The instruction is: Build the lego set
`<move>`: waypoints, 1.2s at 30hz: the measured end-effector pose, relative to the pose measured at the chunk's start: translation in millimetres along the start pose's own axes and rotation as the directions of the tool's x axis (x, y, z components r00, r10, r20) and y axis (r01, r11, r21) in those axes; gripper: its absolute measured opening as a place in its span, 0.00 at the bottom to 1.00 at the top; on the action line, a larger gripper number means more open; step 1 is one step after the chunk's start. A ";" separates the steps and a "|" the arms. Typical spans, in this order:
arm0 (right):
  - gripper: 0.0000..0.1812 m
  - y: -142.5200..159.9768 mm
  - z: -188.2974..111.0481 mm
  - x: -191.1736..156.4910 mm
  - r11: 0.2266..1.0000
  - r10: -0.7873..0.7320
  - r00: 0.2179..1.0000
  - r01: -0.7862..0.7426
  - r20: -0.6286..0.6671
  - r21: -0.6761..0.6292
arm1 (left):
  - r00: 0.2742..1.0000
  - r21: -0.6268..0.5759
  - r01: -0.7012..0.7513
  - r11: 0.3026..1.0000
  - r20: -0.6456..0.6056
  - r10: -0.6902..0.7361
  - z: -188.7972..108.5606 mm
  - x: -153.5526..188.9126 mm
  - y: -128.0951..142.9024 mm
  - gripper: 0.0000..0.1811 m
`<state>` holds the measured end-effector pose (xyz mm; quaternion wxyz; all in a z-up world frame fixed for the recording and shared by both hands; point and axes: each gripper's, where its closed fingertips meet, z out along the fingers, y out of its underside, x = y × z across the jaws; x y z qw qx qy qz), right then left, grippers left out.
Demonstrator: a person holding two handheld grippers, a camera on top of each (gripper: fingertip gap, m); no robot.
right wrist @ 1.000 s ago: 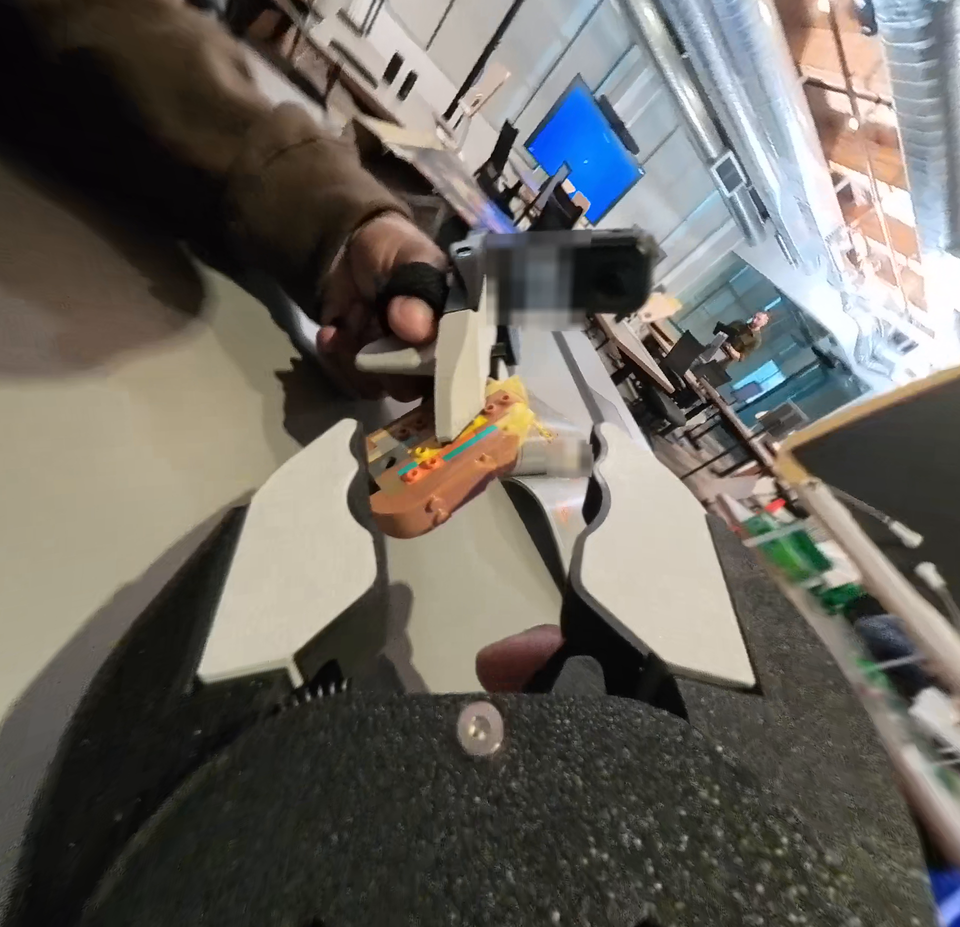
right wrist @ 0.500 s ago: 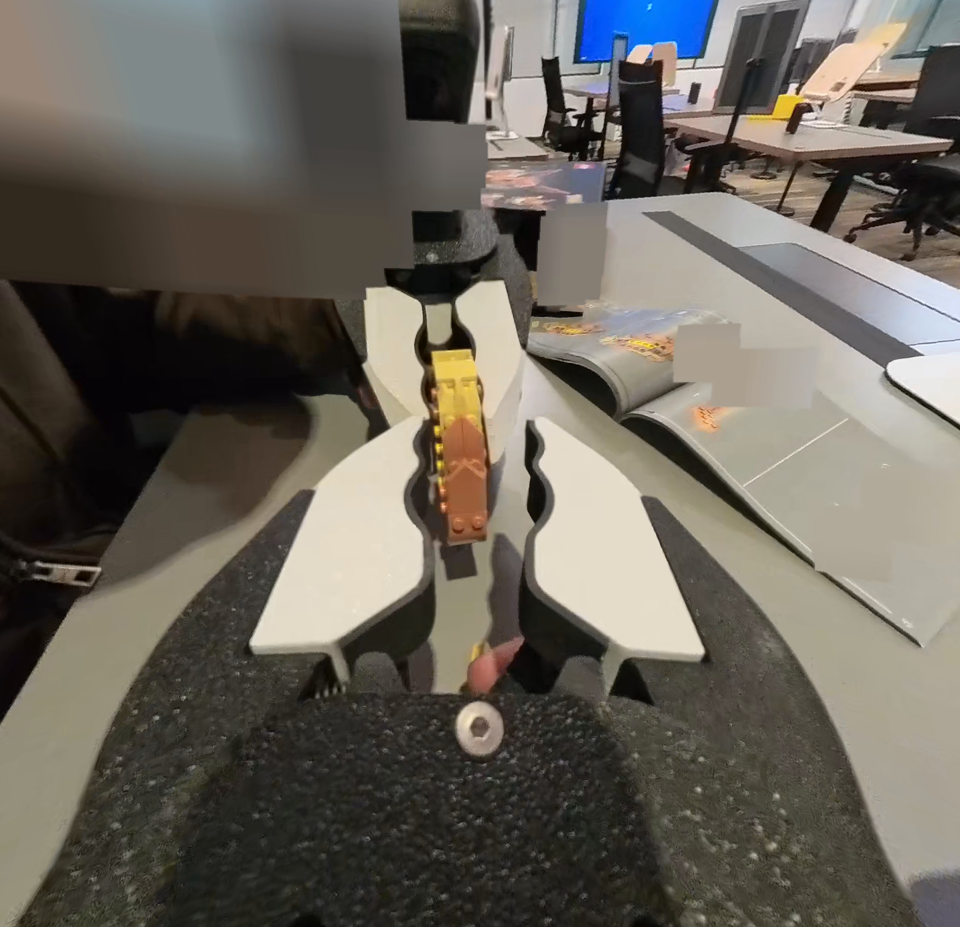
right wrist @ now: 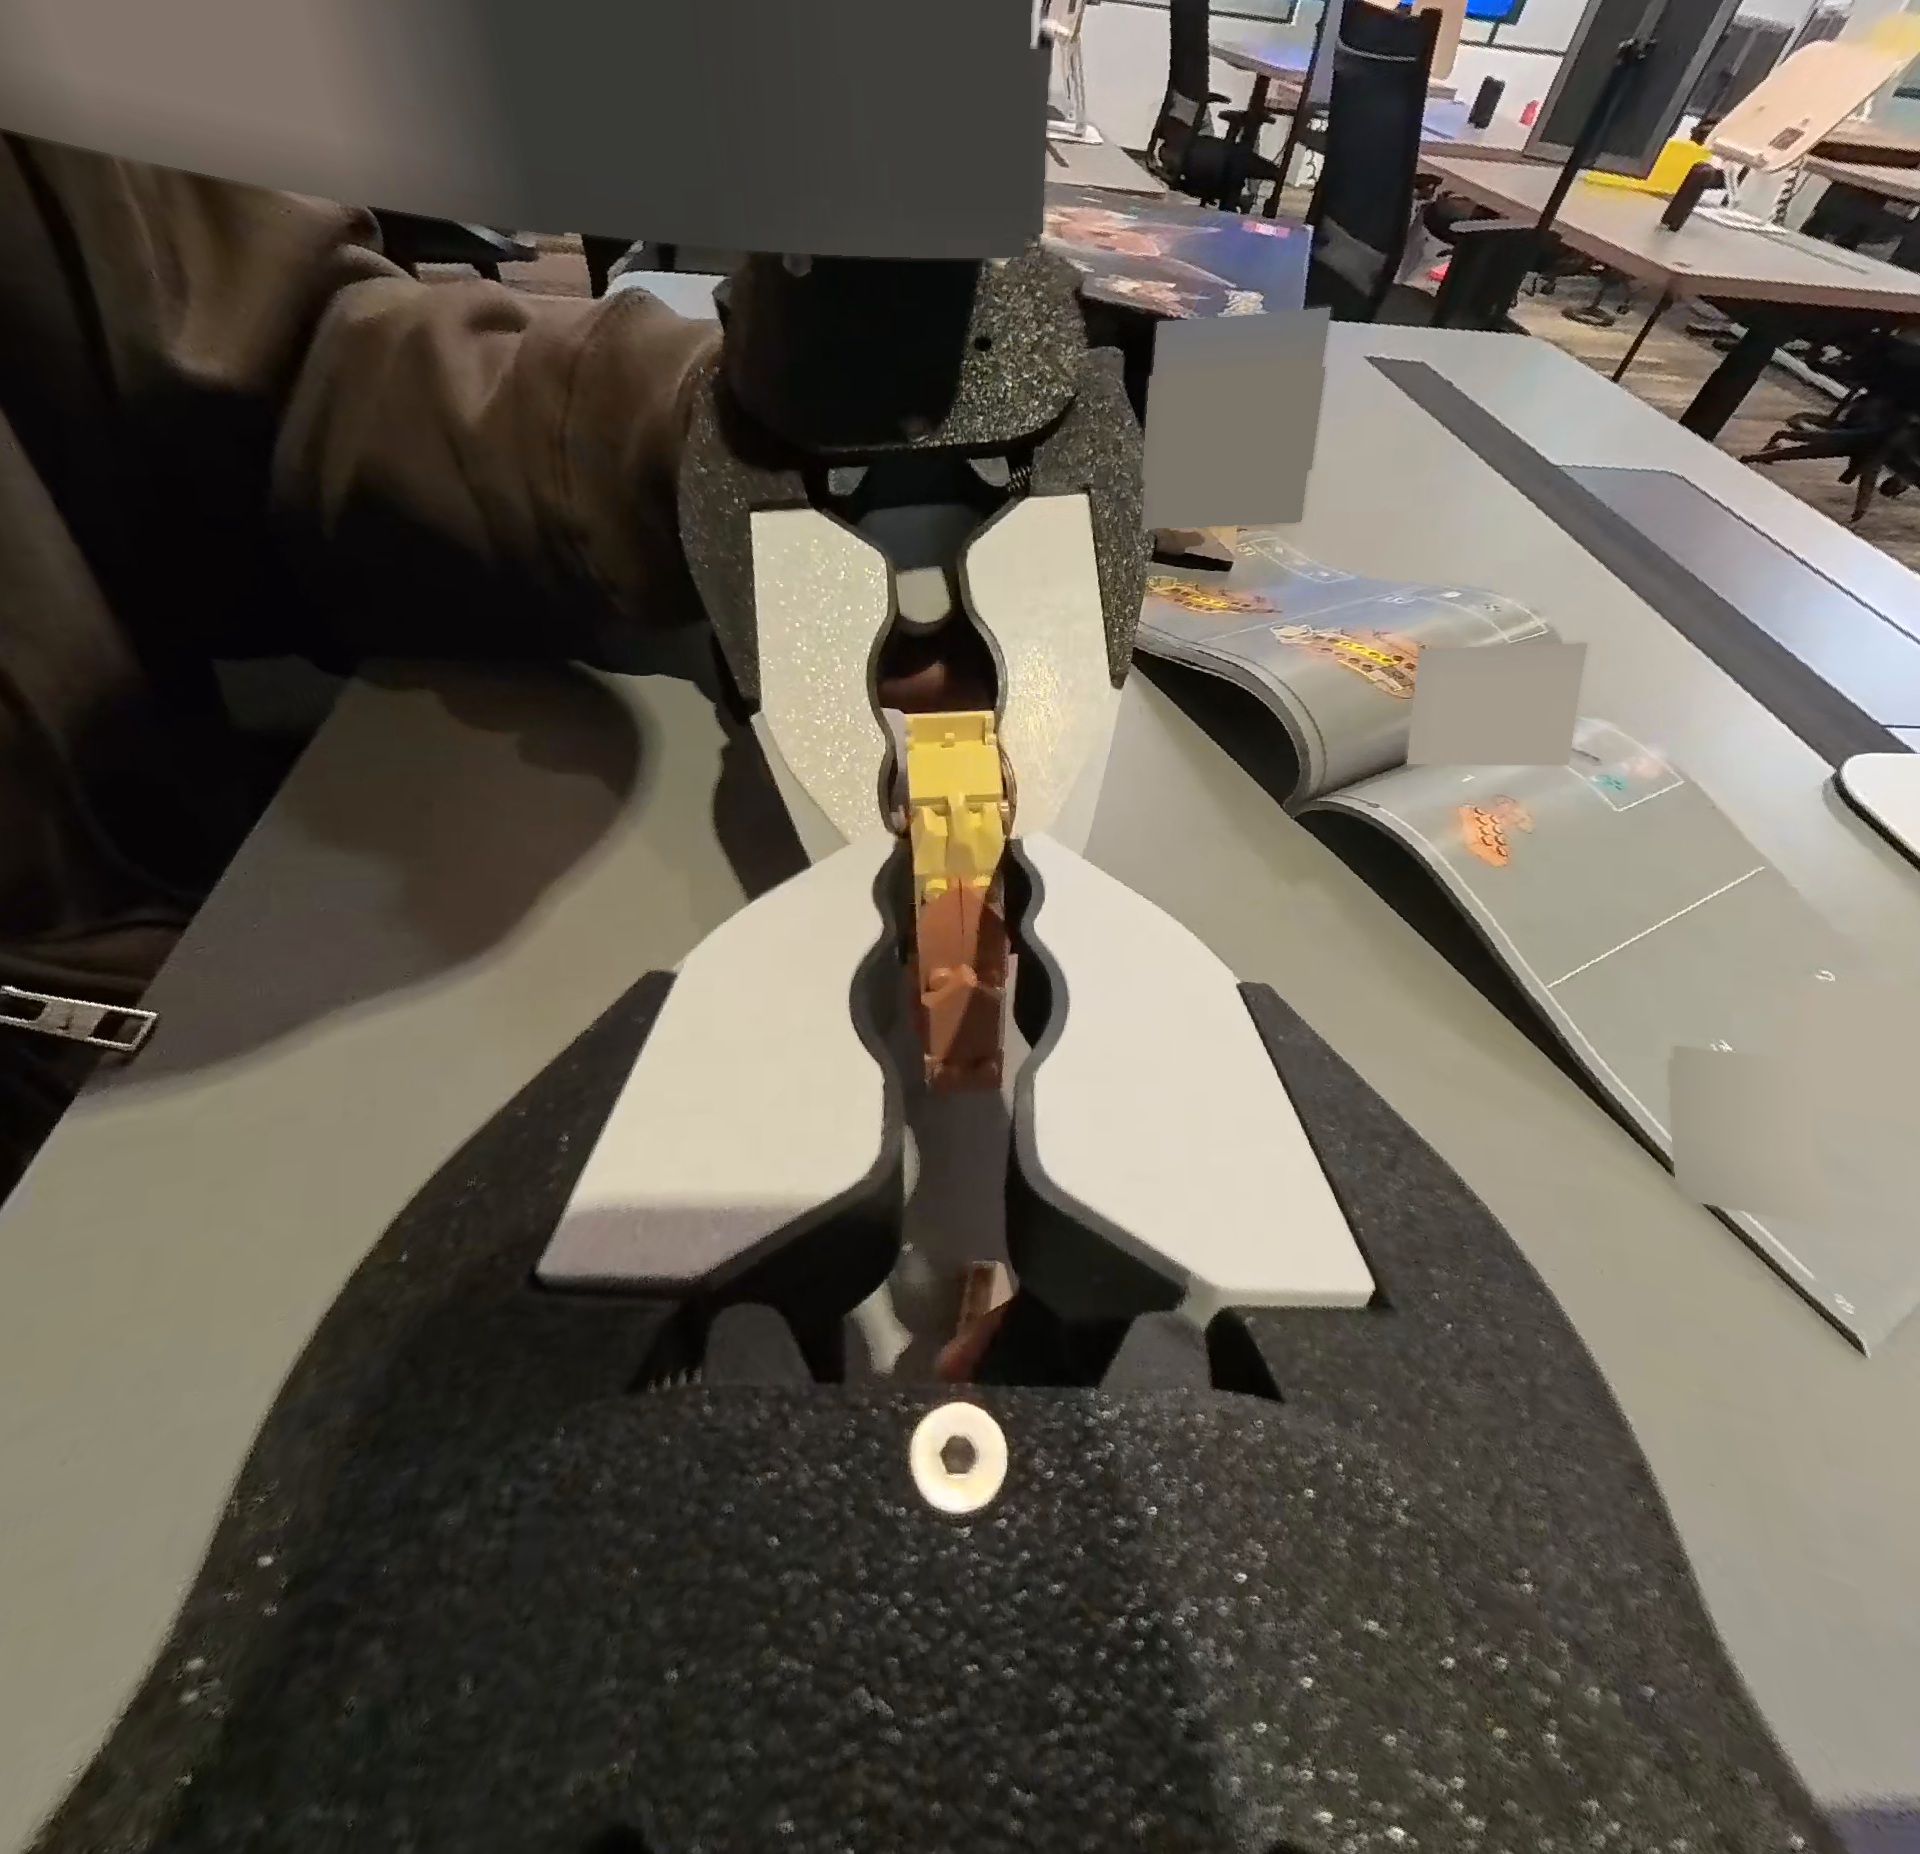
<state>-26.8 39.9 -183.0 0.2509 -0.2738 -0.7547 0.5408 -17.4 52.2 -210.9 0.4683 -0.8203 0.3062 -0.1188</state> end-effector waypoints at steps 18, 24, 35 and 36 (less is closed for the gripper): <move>0.18 5.4 -3.6 2.5 0.999 0.030 0.999 -0.030 0.010 -0.025 | 0.996 0.011 0.084 0.996 -0.026 -0.084 -3.7 -3.0 2.7 0.12; 0.22 16.8 -5.5 2.6 0.989 0.132 0.989 -0.127 0.060 -0.077 | 0.985 0.125 0.158 0.980 -0.083 -0.148 -16.7 -5.0 -11.7 0.12; 0.11 17.9 8.3 -7.4 0.986 0.149 0.987 -0.142 0.065 -0.092 | 0.972 0.197 0.206 0.959 -0.151 -0.178 -17.2 2.7 -25.0 0.12; 0.11 15.6 7.8 -6.3 0.985 0.162 0.985 -0.156 0.067 -0.076 | 0.970 0.209 0.220 0.953 -0.153 -0.190 -17.9 1.5 -26.2 0.12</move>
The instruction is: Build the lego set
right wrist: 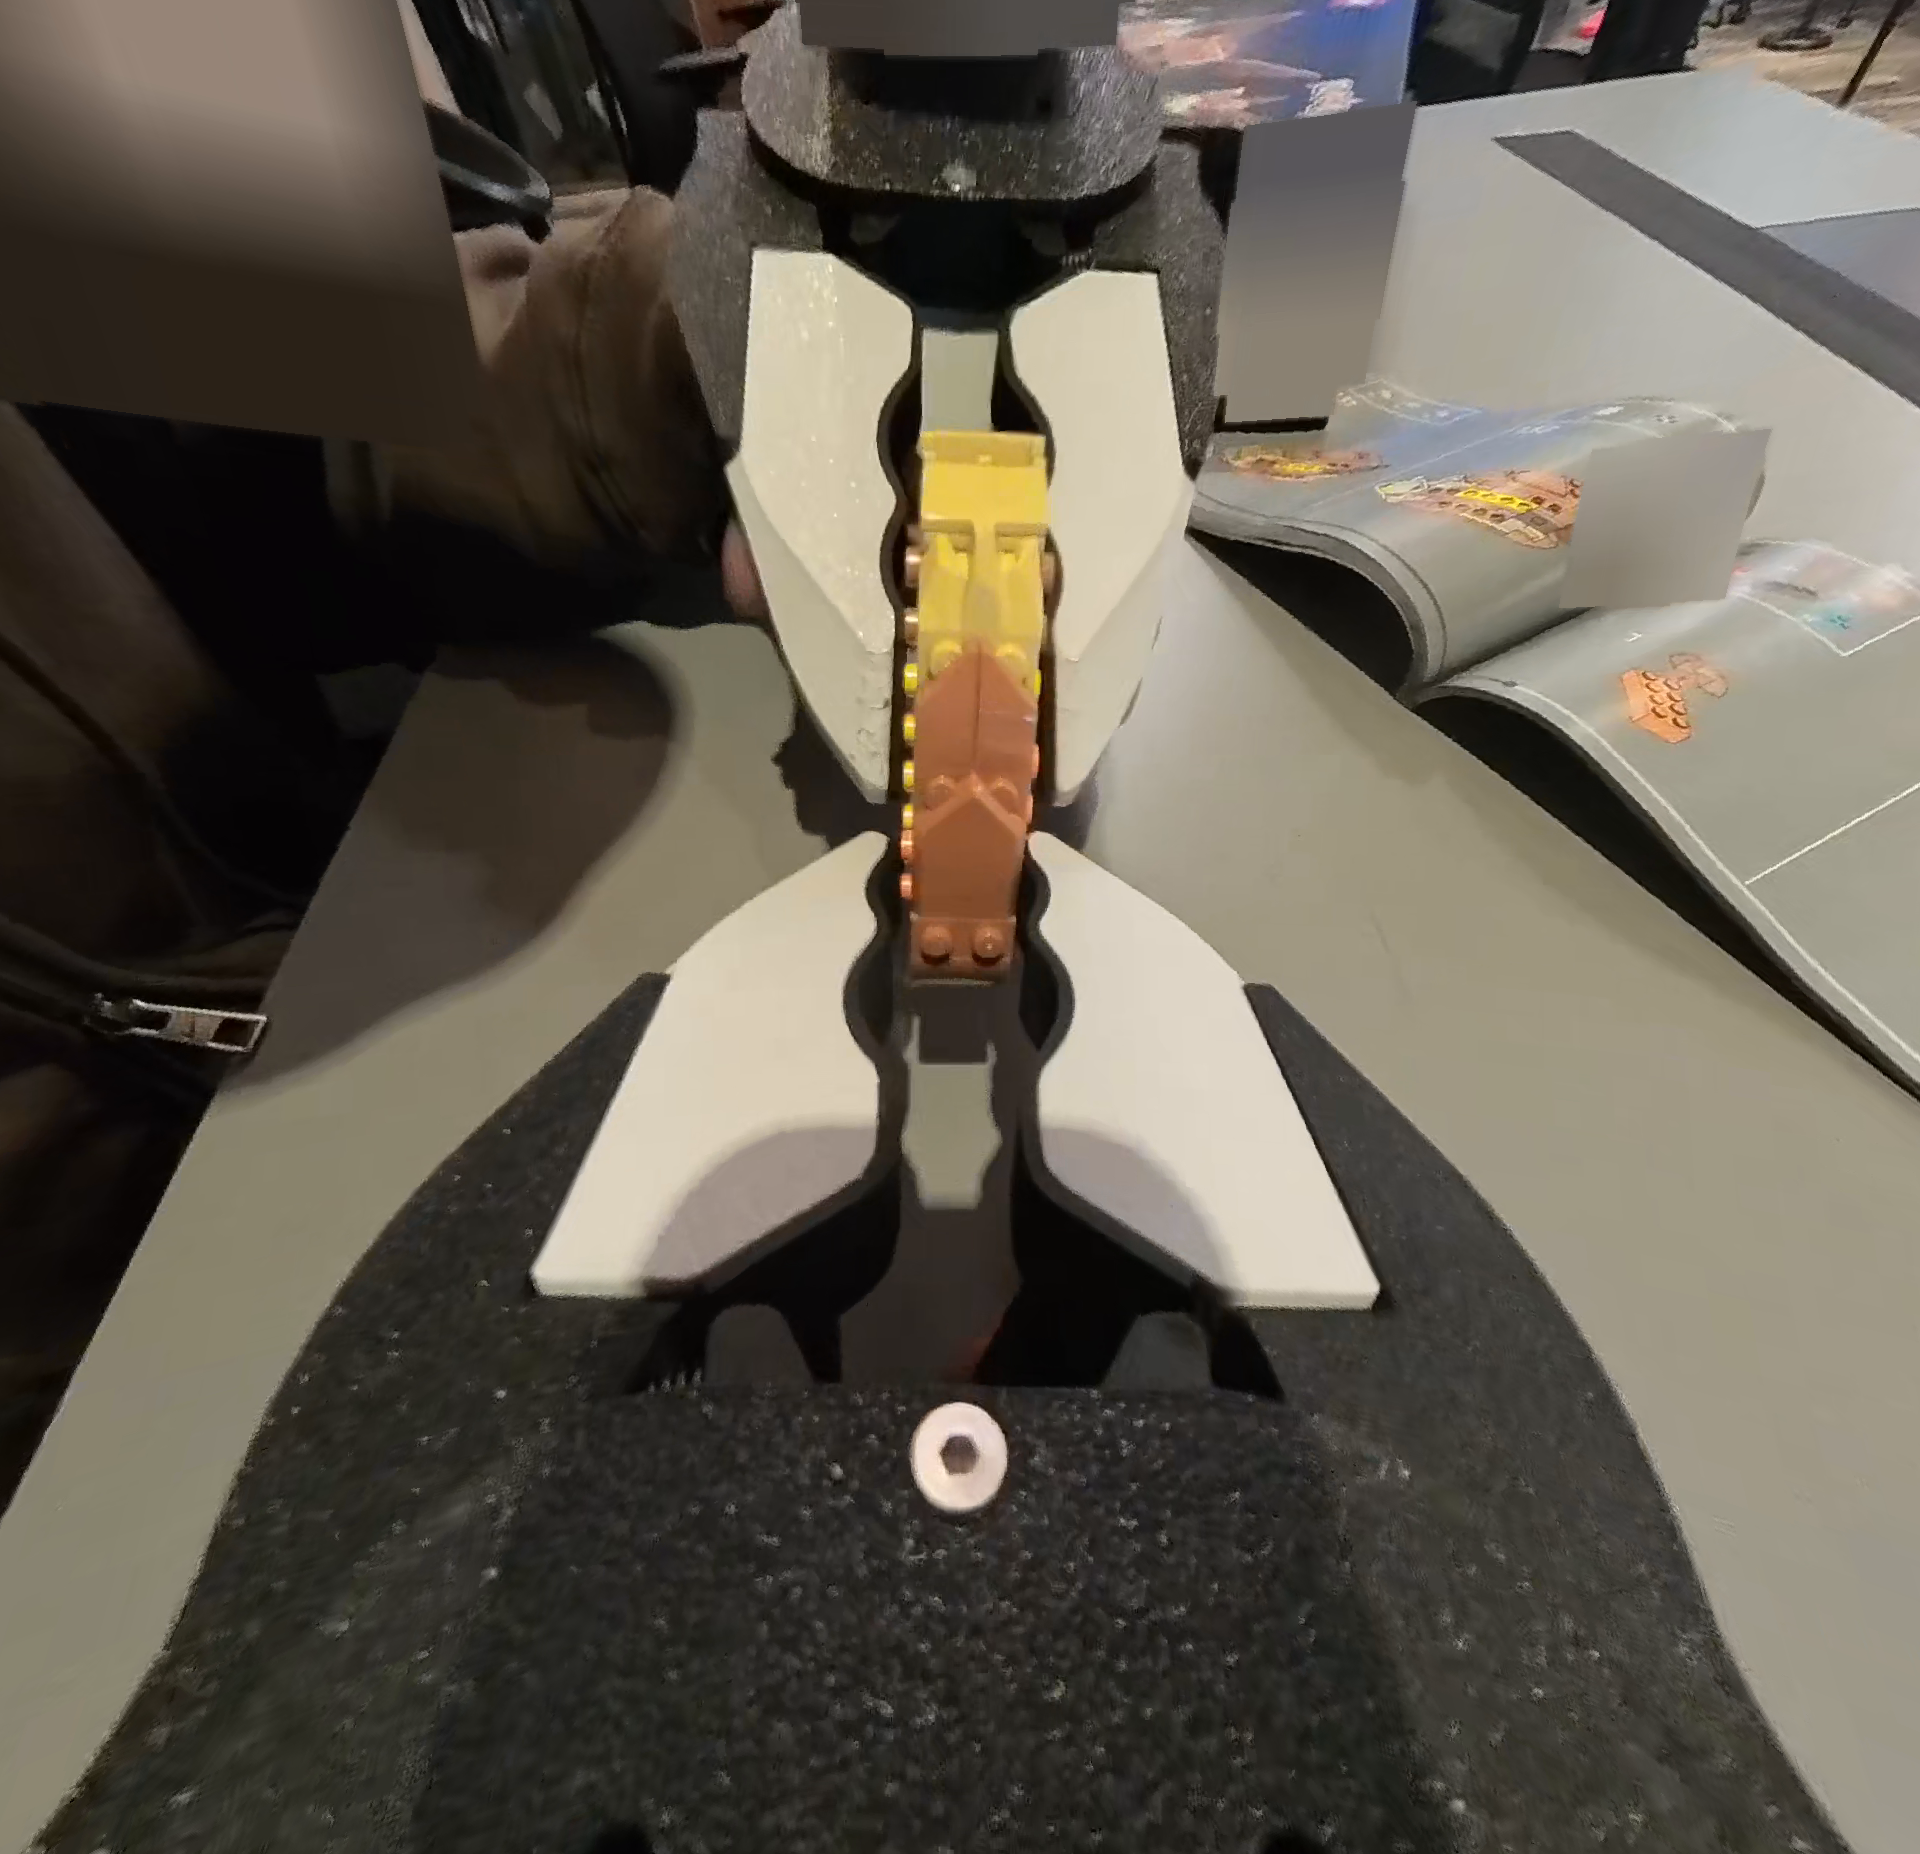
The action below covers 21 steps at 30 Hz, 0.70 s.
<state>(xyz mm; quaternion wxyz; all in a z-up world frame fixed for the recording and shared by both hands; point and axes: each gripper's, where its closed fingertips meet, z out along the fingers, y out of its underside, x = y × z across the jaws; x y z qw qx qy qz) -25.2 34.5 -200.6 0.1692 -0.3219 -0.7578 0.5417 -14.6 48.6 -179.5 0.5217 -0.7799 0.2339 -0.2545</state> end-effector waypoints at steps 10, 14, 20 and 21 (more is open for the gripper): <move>0.11 -27.7 -12.2 0.7 0.975 0.101 0.993 -0.110 0.060 0.191 | 0.989 0.147 0.144 0.979 -0.038 -0.140 -4.8 -7.2 -15.5 0.23; 0.11 -29.1 -12.7 2.7 0.972 0.117 0.992 -0.125 0.051 0.200 | 0.984 0.188 0.173 0.967 -0.065 -0.163 -3.3 -5.8 -19.5 0.21; 0.11 -28.2 -13.0 5.0 0.972 0.122 0.992 -0.127 0.040 0.196 | 0.988 0.238 0.155 0.959 -0.051 -0.147 -3.1 -6.6 -24.1 0.12; 0.11 -27.7 -12.9 5.2 0.974 0.114 0.993 -0.118 0.032 0.192 | 0.988 0.241 0.152 0.959 -0.046 -0.145 -3.0 -7.4 -24.0 0.12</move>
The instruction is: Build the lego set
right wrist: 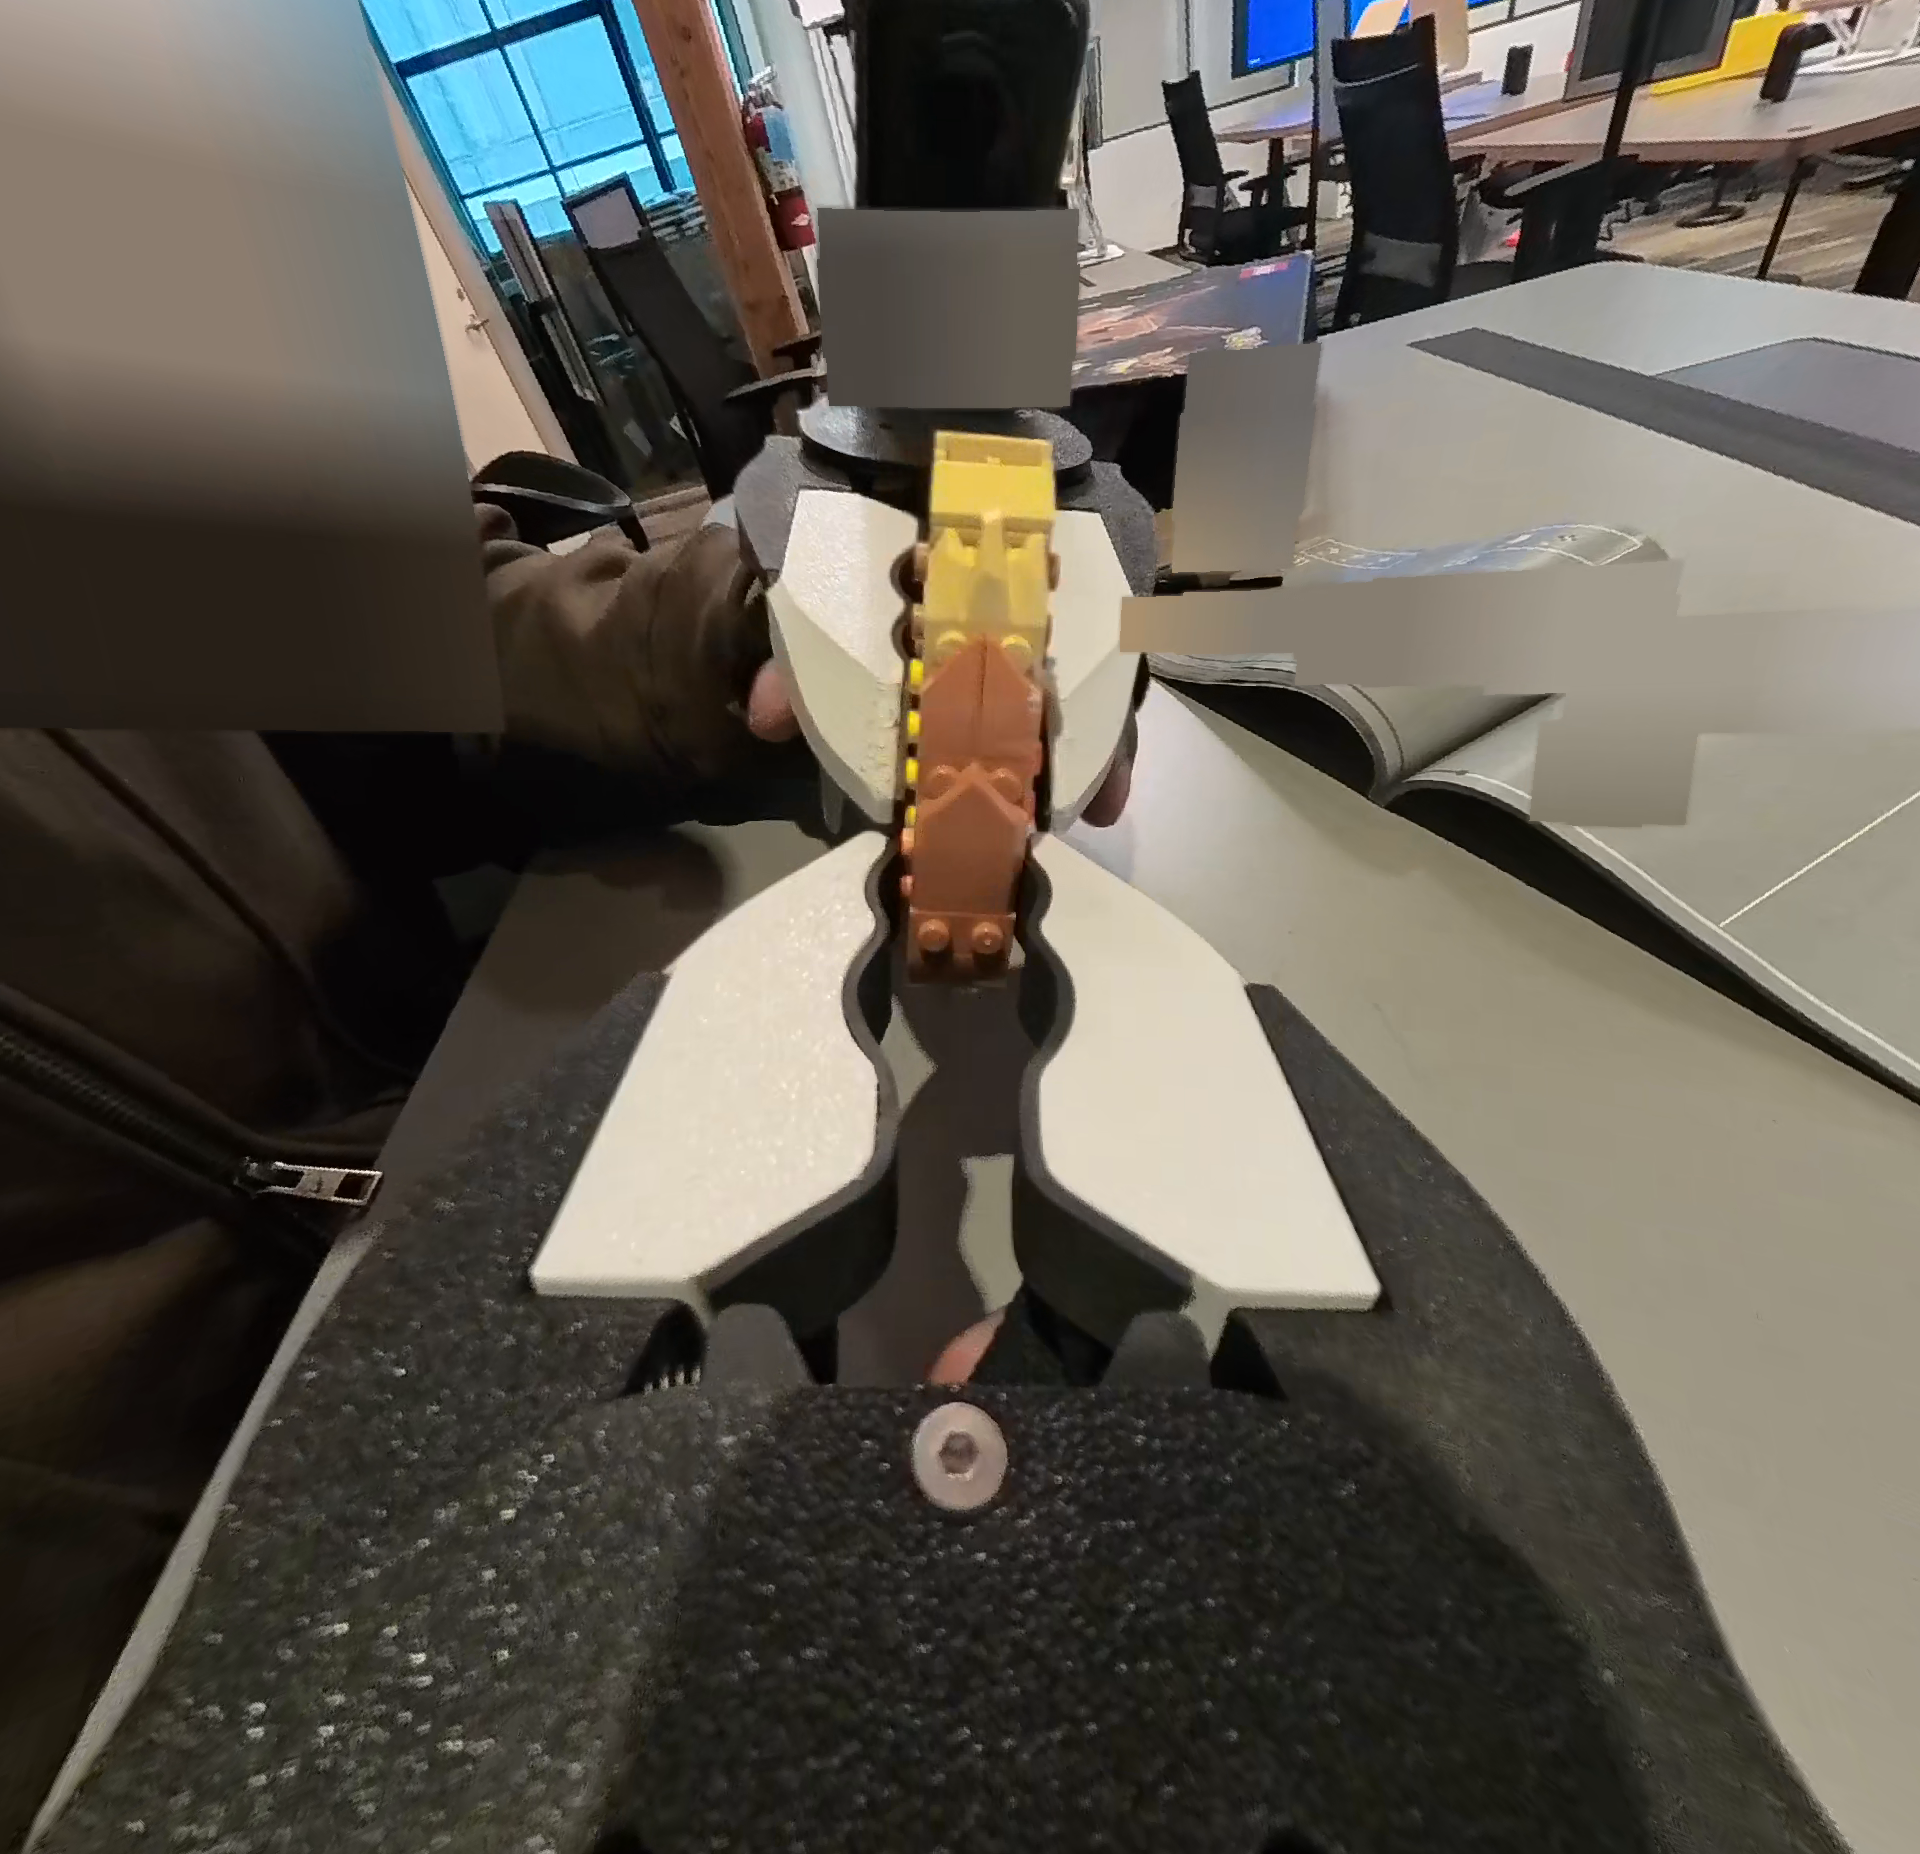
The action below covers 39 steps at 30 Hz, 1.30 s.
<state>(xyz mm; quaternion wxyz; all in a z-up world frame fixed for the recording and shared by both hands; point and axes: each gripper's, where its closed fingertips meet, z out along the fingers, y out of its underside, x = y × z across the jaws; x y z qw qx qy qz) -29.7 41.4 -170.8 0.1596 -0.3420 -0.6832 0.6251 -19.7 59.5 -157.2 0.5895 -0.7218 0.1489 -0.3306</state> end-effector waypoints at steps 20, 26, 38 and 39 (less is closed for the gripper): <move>0.24 -24.0 -17.8 11.6 0.686 -0.704 0.602 0.714 -0.376 -0.141 | 0.865 -0.287 -0.281 0.916 0.337 0.371 3.6 -34.0 20.6 0.12; 0.22 -23.3 -18.7 14.2 0.695 -0.695 0.609 0.705 -0.381 -0.142 | 0.868 -0.294 -0.264 0.919 0.343 0.359 1.9 -38.6 24.3 0.12; 0.21 -8.5 -12.2 17.9 0.684 -0.724 0.603 0.691 -0.334 -0.235 | 0.907 -0.330 -0.201 0.922 0.292 0.303 2.8 -36.0 35.2 0.12; 0.22 -7.3 -11.6 17.6 0.687 -0.723 0.609 0.687 -0.327 -0.239 | 0.917 -0.330 -0.184 0.926 0.281 0.282 2.8 -34.9 36.3 0.12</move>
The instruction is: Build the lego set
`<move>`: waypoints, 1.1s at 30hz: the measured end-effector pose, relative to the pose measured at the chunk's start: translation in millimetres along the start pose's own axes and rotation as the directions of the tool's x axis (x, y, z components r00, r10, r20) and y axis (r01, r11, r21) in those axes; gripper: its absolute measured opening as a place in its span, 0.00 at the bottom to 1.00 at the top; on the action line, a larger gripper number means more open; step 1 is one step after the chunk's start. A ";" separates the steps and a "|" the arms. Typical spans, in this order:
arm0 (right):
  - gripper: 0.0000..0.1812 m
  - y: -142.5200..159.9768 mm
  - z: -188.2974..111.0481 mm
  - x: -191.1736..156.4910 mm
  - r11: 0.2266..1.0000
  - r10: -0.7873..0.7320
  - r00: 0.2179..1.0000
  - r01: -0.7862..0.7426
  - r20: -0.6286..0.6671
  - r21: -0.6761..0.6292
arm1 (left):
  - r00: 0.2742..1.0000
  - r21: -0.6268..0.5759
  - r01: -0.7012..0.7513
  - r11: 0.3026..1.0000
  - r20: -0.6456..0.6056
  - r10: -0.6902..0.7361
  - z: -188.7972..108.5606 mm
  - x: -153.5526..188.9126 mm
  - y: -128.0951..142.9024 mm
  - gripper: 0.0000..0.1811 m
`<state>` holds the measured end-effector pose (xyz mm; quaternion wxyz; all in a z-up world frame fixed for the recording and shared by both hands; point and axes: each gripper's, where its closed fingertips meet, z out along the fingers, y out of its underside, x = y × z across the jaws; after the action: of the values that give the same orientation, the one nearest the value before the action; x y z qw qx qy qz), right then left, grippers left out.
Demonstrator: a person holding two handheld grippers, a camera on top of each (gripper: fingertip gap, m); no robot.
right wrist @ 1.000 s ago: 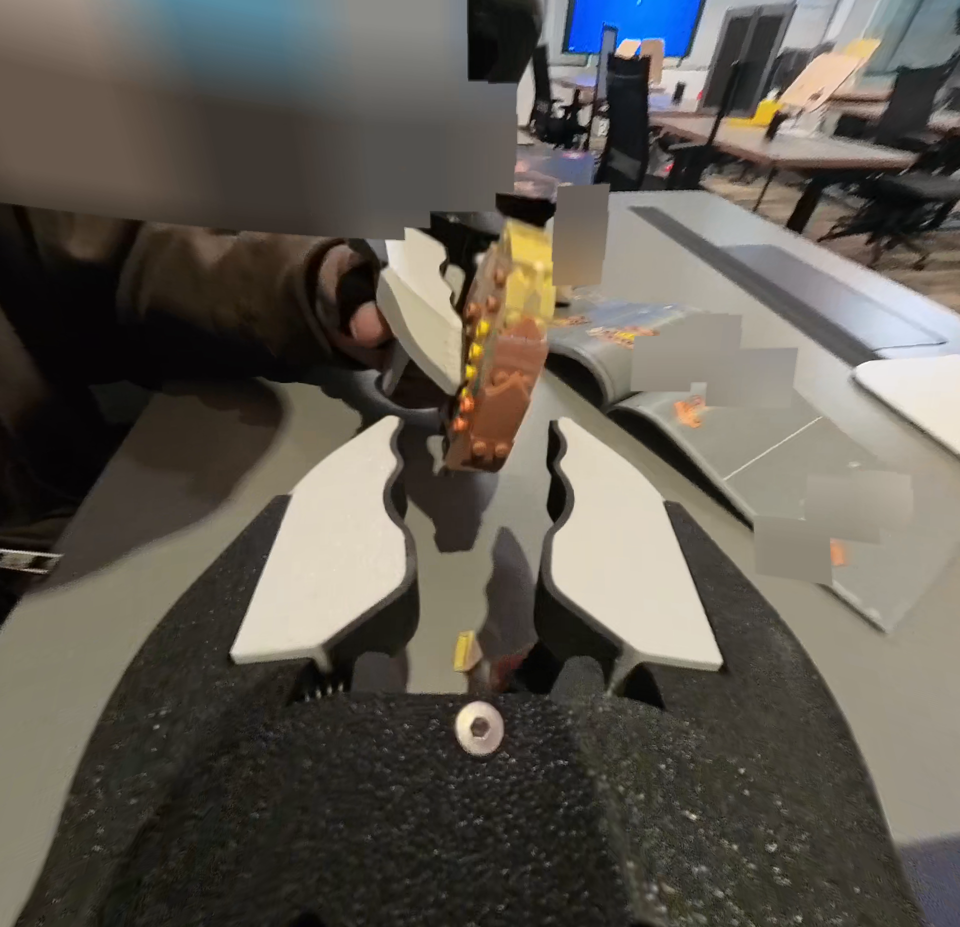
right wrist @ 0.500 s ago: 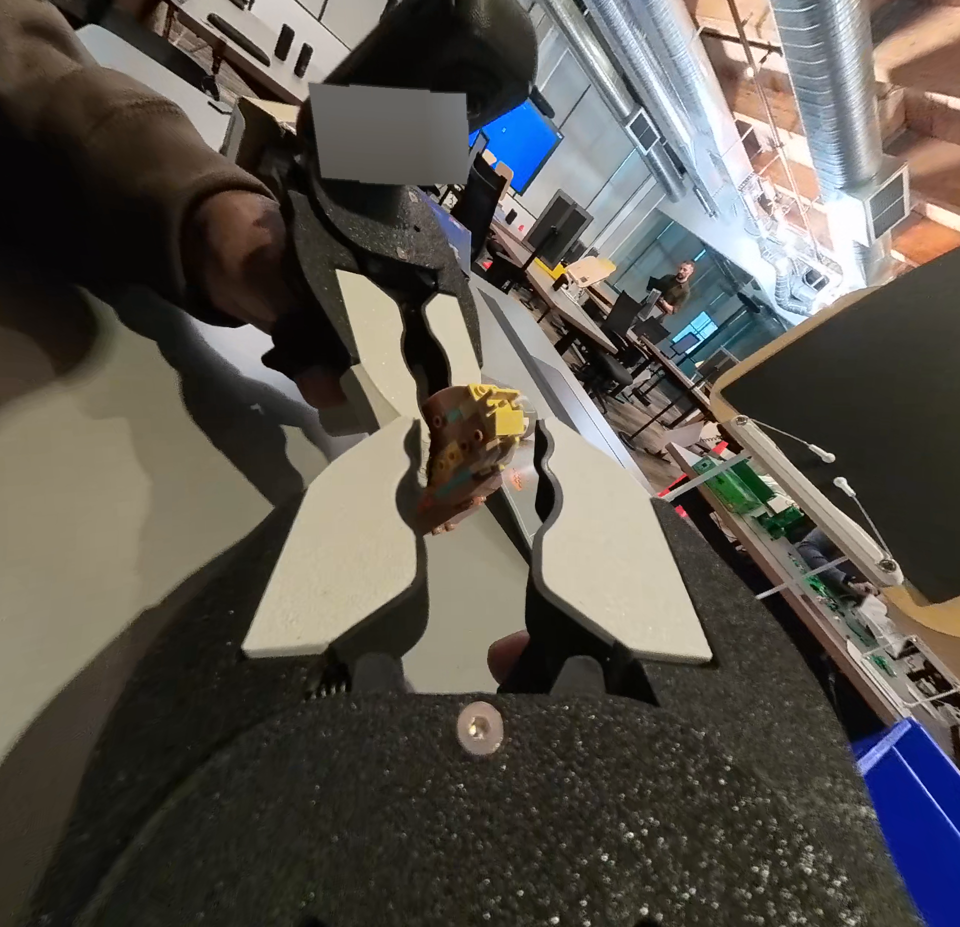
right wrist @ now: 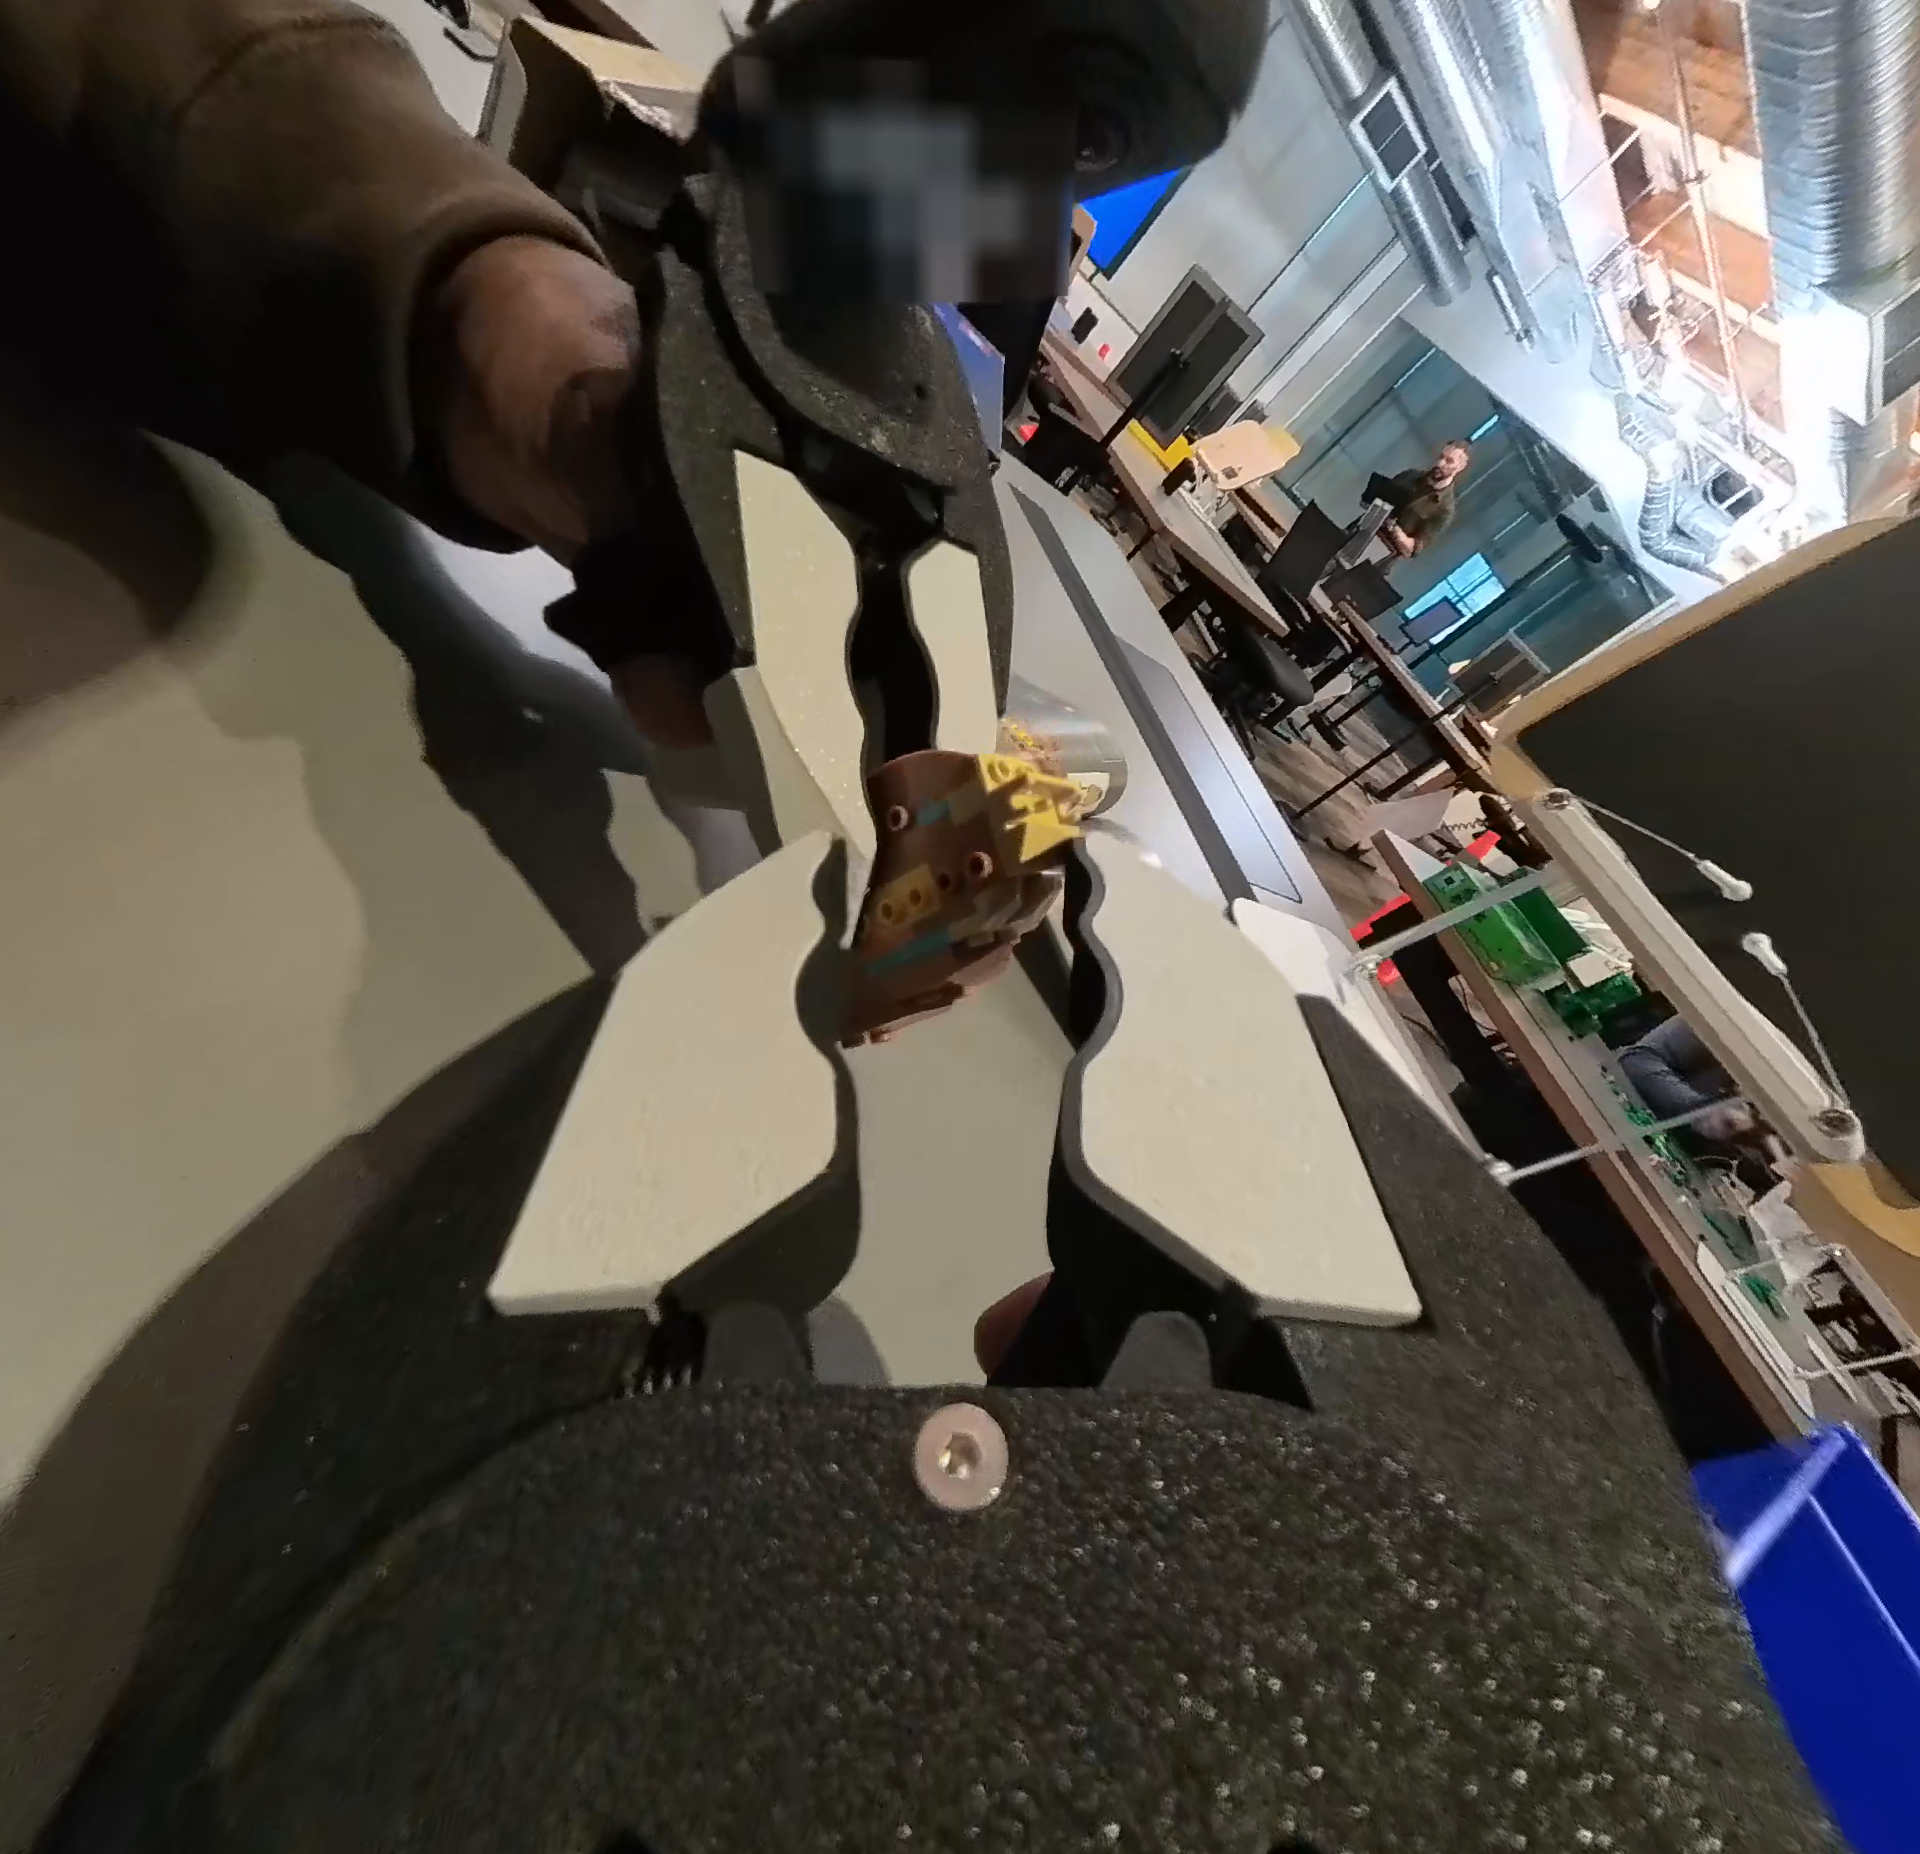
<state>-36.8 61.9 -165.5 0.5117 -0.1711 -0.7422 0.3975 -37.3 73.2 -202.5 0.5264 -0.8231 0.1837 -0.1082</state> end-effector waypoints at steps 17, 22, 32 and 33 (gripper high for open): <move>0.27 11.4 6.3 -4.1 0.996 0.043 0.999 -0.041 0.024 -0.080 | 0.982 -0.035 0.170 0.985 -0.075 -0.172 1.2 -0.3 7.7 0.12; 0.27 3.2 5.4 6.9 0.995 0.092 0.995 -0.093 -0.027 -0.040 | 0.933 0.022 0.335 0.942 -0.146 -0.329 -4.1 -6.3 2.6 0.12; 0.26 6.2 8.9 -3.9 0.994 0.092 0.996 -0.090 0.023 -0.064 | 0.886 -0.009 0.408 0.913 -0.237 -0.399 -0.6 2.6 5.1 0.12; 0.26 7.4 9.1 -4.7 0.993 0.098 0.995 -0.095 0.030 -0.070 | 0.886 -0.014 0.408 0.913 -0.234 -0.399 -0.2 2.5 6.1 0.12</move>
<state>-44.1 59.6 -175.6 0.4734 -0.2176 -0.7547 0.3988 -36.2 69.7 -208.0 0.4818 -0.8154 0.0670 -0.3139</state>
